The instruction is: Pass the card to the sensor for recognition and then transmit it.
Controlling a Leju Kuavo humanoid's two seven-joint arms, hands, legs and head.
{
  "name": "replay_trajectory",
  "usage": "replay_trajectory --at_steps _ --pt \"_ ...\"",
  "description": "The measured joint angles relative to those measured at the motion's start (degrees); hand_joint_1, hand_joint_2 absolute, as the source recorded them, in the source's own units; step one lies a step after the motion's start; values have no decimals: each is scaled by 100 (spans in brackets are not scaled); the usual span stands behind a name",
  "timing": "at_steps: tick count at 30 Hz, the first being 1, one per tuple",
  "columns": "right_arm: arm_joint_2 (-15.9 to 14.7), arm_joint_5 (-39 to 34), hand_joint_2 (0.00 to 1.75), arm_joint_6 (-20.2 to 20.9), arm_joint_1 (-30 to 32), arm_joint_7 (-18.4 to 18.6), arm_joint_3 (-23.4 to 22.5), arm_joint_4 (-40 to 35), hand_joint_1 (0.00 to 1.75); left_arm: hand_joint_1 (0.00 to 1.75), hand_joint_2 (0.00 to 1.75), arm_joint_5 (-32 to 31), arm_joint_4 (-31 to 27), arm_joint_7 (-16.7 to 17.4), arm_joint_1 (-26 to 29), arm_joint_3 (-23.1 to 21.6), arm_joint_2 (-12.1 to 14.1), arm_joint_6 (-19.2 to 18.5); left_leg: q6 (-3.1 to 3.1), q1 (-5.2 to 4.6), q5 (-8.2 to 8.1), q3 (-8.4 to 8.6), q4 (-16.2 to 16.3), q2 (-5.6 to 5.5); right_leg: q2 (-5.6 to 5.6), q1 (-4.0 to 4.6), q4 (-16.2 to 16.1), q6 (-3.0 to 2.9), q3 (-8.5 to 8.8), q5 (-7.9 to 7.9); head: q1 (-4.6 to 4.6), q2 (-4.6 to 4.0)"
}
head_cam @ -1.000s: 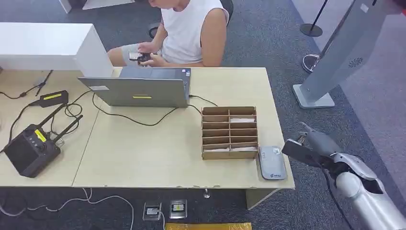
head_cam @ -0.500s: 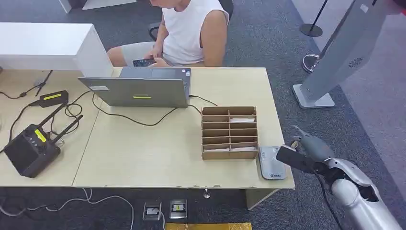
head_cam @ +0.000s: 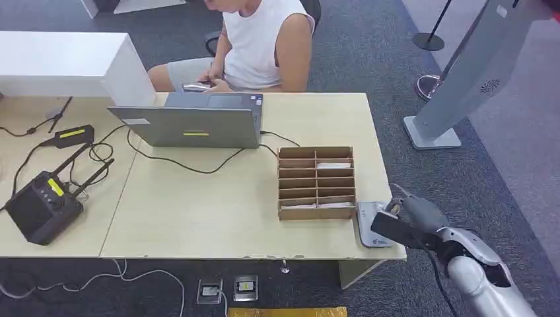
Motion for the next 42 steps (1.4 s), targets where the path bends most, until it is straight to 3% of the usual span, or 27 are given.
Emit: replay_trajectory --at_steps 10,27,42 --pt "188 50 175 -52 -9 -170 55 157 175 0 0 4 0 0 1 -26 -13 17 0 0 0 -3 -1 -1 -1 0 0 -1 0 -1 0 0" --pt "424 -70 175 -339 -13 -76 199 380 175 0 0 -42 11 2 -29 -72 -13 24 0 0 0 1 0 0 0 0 0 -1 1 0 0 0" --pt "441 -190 175 -455 -255 -31 155 396 175 0 0 -77 42 2 -27 -81 -13 63 0 0 0 0 0 1 1 0 0 0 2 0 0 0"
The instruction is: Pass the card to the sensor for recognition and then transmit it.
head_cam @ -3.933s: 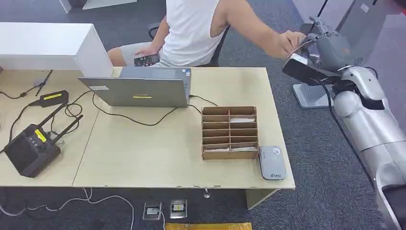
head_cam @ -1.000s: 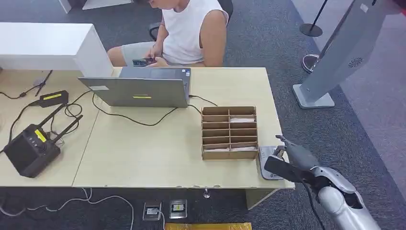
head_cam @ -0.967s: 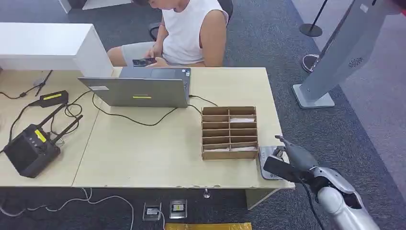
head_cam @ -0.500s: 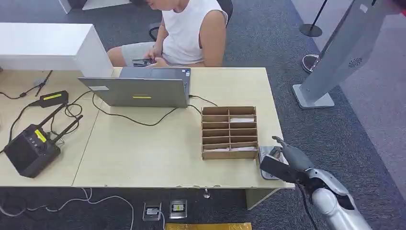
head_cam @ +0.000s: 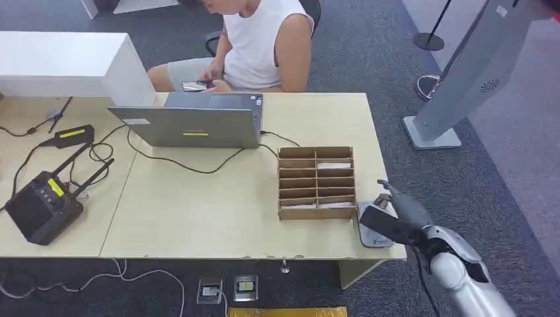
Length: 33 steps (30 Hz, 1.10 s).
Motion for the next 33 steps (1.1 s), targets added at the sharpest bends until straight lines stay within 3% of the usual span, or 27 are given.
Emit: replay_trajectory --at_steps 4,10,13,19,24,33 --pt "-65 380 175 -157 -354 -218 -105 24 175 0 0 -42 4 0 17 -2 0 15 0 -2 0 -4 0 2 3 -2 1 0 -3 2 0 0" --pt "-205 966 175 -496 -1725 -671 -170 275 175 0 0 -83 4 0 -4 -4 -48 24 0 -3 4 -2 2 22 15 -3 1 5 -6 8 2 0" --pt "-267 1012 175 -612 -2458 -754 -162 455 175 0 0 -131 4 22 -23 -15 -68 20 0 -3 4 -3 2 21 15 -3 2 5 -5 9 0 0" --pt "-282 1215 175 -796 -3362 -852 -59 730 175 0 0 -258 4 88 -139 -22 -96 -40 -2 -5 11 -35 2 10 9 -6 8 5 -31 12 -2 0" --pt "-123 1379 175 -1129 -4360 -968 216 1287 175 0 0 -398 4 173 -350 -26 -127 -179 -5 2 13 -36 2 -5 -7 2 7 5 -27 12 -2 0" --pt "349 1364 175 -1626 -5233 -1287 736 2720 175 0 0 -518 2 230 -547 -94 -173 -321 -7 3 15 -40 2 -9 -11 3 7 4 -30 12 -2 0"
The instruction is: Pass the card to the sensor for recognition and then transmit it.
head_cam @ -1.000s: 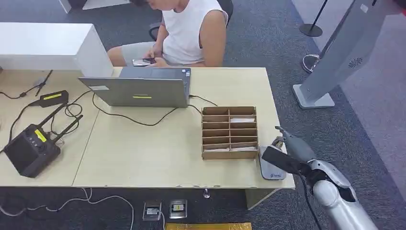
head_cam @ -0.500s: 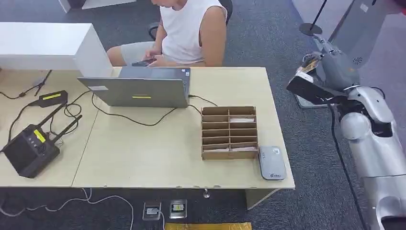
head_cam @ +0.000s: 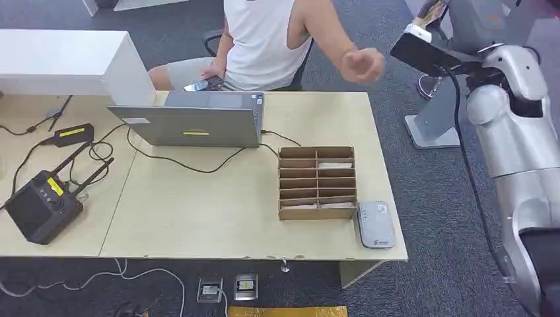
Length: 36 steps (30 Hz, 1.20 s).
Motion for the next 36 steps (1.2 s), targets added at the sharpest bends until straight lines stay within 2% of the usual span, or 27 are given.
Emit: replay_trajectory --at_steps 10,20,21,22,23,24,31,36 --pt "498 22 175 -208 -371 -149 422 1244 175 0 0 0 0 17 -23 -26 7 -81 -1 1 1 1 0 -5 -3 1 0 0 0 0 2 0" --pt "785 28 175 -234 -422 -240 636 2011 175 0 0 20 0 24 -9 -31 39 -96 -1 1 1 2 1 -4 -2 1 -1 0 -1 0 4 0" --pt "794 26 175 -234 -421 -240 661 2062 159 0 0 20 0 22 -8 -31 48 -103 -1 1 1 2 1 -4 -3 1 -1 0 -1 0 0 0" --pt "800 28 175 -236 -420 -240 702 2117 19 0 0 20 0 24 -7 -31 52 -116 -1 1 1 2 1 -4 -3 1 -1 0 -1 0 2 0" --pt "805 31 175 -241 -416 -240 720 2172 19 0 0 20 0 24 -7 -31 63 -146 -1 1 1 2 2 -4 -2 1 -1 0 -1 0 2 0" --pt "809 33 175 -252 -408 -240 726 2222 0 0 0 17 0 24 -7 -31 66 -158 -1 1 1 2 2 -4 -2 1 -1 0 -1 0 2 0" --pt "816 -41 175 -463 -293 -179 831 2408 0 0 0 -9 0 59 -5 -33 98 -186 -1 1 1 3 3 -3 2 1 -1 0 -3 0 2 0" --pt "792 -584 175 -619 -269 -260 864 2438 0 0 0 -63 0 76 9 -35 109 -210 -1 1 0 4 3 -2 6 1 -1 0 -4 0 2 0"
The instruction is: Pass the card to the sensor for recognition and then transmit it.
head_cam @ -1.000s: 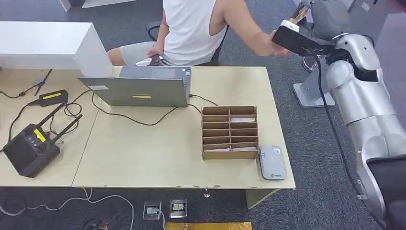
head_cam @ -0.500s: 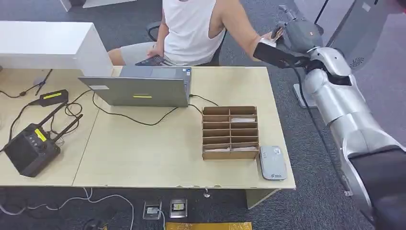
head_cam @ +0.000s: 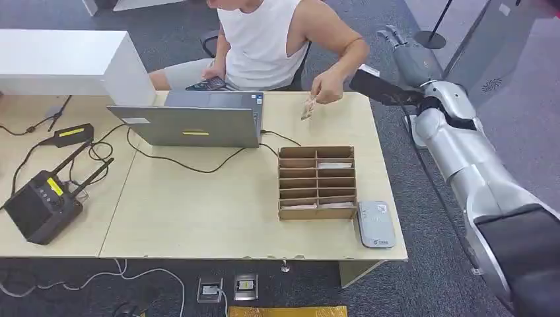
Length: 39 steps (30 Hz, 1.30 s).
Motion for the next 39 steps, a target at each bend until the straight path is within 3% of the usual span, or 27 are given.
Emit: replay_trajectory --at_steps 6,12,19,31,39 --pt "-179 -1513 175 247 147 -153 -138 -379 0 0 0 -2 0 0 143 0 2 -7 0 0 0 3 1 3 3 -1 -2 0 0 0 0 0" --pt "-478 -3296 175 843 770 316 -529 -1683 0 0 0 7 0 -26 235 0 2 26 0 0 -1 7 1 3 2 0 -3 0 5 0 2 0" --pt "-723 -4318 175 1320 1891 850 -1077 -3387 0 0 0 127 0 -129 310 17 0 133 0 1 -1 8 0 4 3 1 -3 0 5 0 0 0" --pt "-837 -4292 175 1854 3821 1592 -1593 -5410 0 0 0 300 2 -284 487 90 20 254 -3 1 -5 8 -1 5 3 1 -5 -1 7 -1 0 0" --pt "-905 -3427 175 2295 4661 2133 -1606 -6109 0 0 0 317 4 -308 583 138 63 315 -3 1 -5 9 -2 8 5 1 -5 -1 6 -2 0 0"
